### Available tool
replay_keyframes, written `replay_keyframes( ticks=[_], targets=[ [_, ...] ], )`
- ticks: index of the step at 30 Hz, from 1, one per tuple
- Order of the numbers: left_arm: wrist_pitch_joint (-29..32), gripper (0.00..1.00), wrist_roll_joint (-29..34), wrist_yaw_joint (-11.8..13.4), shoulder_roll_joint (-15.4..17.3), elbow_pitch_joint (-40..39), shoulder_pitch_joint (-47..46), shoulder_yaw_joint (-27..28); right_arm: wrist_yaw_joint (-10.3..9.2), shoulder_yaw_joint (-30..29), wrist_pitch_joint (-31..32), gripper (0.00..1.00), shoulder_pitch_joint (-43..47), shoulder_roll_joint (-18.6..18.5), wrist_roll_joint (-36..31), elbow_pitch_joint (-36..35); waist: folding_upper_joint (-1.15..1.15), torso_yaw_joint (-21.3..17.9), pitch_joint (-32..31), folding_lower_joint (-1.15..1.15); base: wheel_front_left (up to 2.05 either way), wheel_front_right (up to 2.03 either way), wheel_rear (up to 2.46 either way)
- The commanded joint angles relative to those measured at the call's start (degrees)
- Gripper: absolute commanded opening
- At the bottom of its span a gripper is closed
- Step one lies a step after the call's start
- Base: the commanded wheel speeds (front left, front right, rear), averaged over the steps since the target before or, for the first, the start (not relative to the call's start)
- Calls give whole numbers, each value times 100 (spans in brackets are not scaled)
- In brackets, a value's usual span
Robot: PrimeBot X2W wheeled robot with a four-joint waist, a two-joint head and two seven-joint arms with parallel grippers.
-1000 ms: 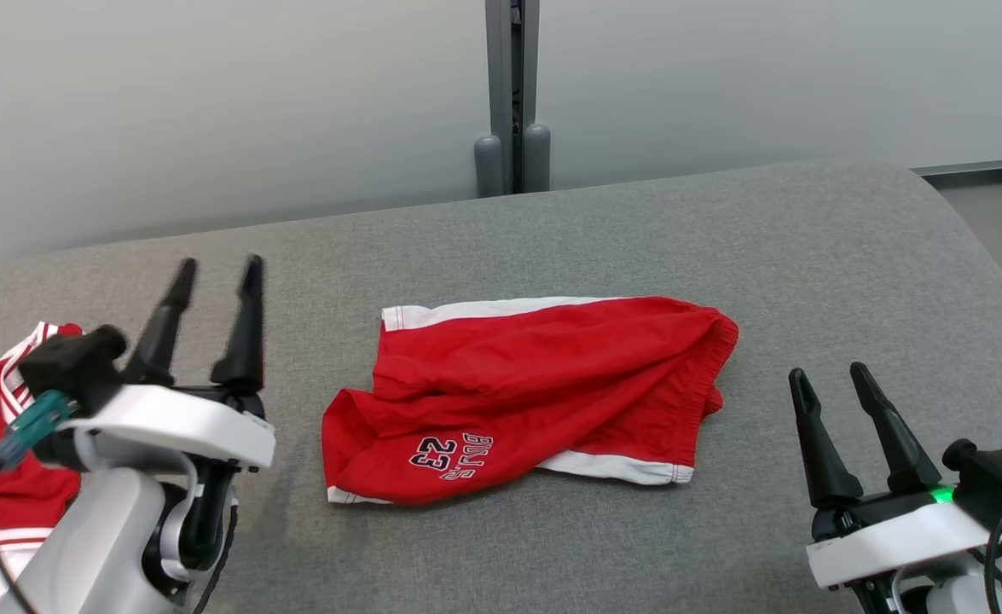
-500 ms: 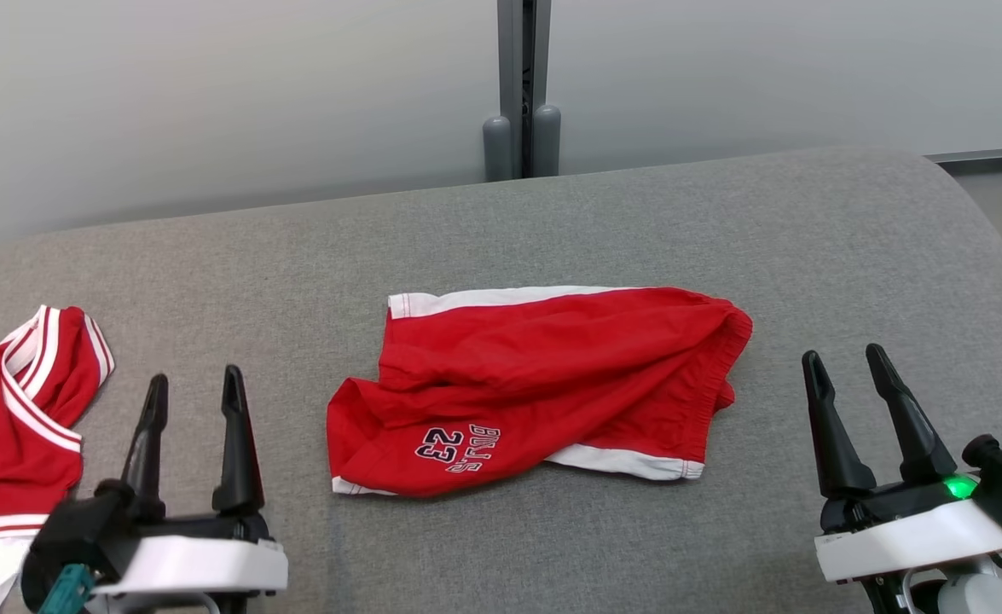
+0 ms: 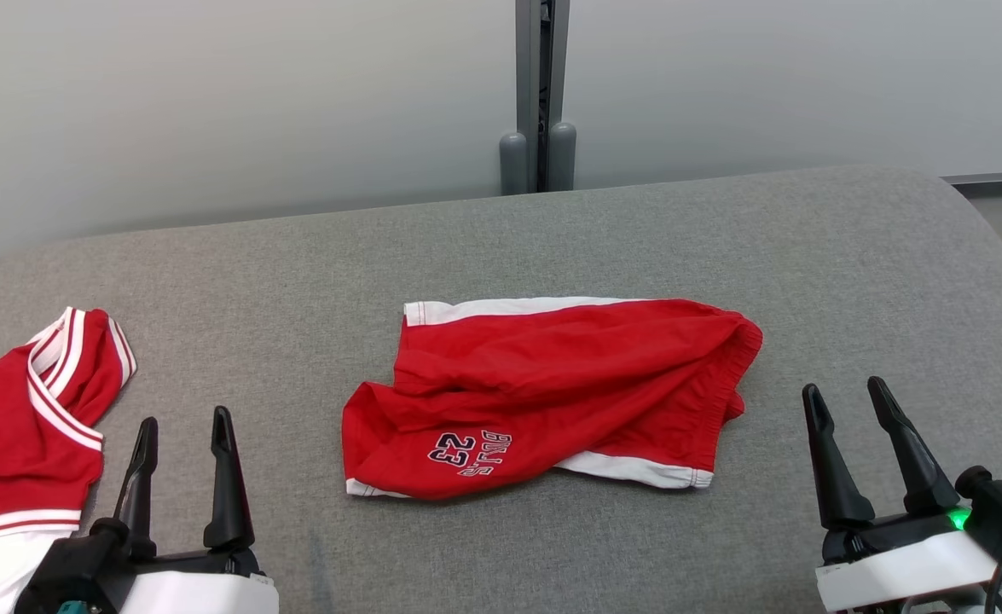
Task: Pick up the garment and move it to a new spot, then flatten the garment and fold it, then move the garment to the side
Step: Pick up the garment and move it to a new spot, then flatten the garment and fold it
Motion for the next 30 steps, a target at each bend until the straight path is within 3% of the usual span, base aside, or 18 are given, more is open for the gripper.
replay_keyframes(
  ticks=[1, 30],
  targets=[
    [-16, 100, 27, -29, 10, -13, 18, 33, 13, -23, -20, 100, 87, -6, -16, -12, 0, 17, -4, 0, 0, 0, 0],
    [-16, 100, -160, -92, 6, 337, -328, -179, 13, 146, -20, 100, -108, -151, 293, 238, 0, 73, 171, 0, 0, 0, 0]
  ],
)
